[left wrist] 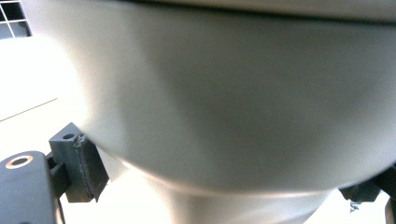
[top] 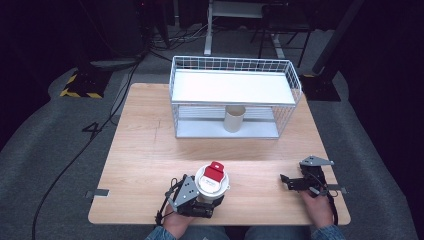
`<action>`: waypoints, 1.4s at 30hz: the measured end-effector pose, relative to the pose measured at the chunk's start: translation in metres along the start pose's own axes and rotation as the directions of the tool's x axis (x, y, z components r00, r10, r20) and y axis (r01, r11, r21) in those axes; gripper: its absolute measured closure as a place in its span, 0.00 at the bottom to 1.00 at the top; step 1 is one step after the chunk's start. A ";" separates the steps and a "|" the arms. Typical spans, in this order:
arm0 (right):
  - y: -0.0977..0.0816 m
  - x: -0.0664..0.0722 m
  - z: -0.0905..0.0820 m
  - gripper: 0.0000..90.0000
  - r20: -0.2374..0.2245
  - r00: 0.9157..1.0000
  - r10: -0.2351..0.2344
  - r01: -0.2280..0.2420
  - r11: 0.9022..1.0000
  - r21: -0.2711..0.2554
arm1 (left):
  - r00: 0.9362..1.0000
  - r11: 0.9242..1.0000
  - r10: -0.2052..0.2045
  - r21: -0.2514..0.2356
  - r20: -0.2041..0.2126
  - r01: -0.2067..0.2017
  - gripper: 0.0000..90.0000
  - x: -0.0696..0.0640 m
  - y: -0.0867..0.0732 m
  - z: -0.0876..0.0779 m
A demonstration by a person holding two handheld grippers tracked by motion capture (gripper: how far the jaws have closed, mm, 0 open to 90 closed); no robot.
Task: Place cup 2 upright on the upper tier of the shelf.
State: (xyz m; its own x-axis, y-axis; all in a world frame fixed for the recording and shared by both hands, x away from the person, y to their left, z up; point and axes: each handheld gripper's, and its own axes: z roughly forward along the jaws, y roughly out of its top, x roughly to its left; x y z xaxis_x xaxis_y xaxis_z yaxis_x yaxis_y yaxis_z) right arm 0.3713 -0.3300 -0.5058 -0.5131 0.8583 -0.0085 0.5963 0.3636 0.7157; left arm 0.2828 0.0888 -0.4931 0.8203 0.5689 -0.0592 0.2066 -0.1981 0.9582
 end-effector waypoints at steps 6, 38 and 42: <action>0.000 0.000 0.000 0.03 0.001 1.000 0.002 -0.002 1.000 0.000 | 1.000 1.000 -0.001 0.008 0.003 0.001 0.12 0.000 0.001 0.000; 0.001 0.001 0.001 0.02 0.005 1.000 0.005 -0.005 1.000 0.001 | 0.999 0.997 -0.045 0.058 0.007 0.044 0.13 0.005 0.026 -0.010; 0.001 0.001 0.001 0.02 0.005 1.000 0.005 -0.005 1.000 0.001 | 0.998 0.998 -0.058 0.039 0.011 0.058 0.13 0.007 0.038 -0.013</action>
State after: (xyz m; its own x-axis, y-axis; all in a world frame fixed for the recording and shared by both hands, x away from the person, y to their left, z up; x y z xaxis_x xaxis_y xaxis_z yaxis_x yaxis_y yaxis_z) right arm 0.3719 -0.3289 -0.5059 -0.5070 0.8619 -0.0087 0.5997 0.3600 0.7147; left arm 0.2895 0.0955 -0.4531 0.8127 0.5706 -0.1182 0.2744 -0.1957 0.9415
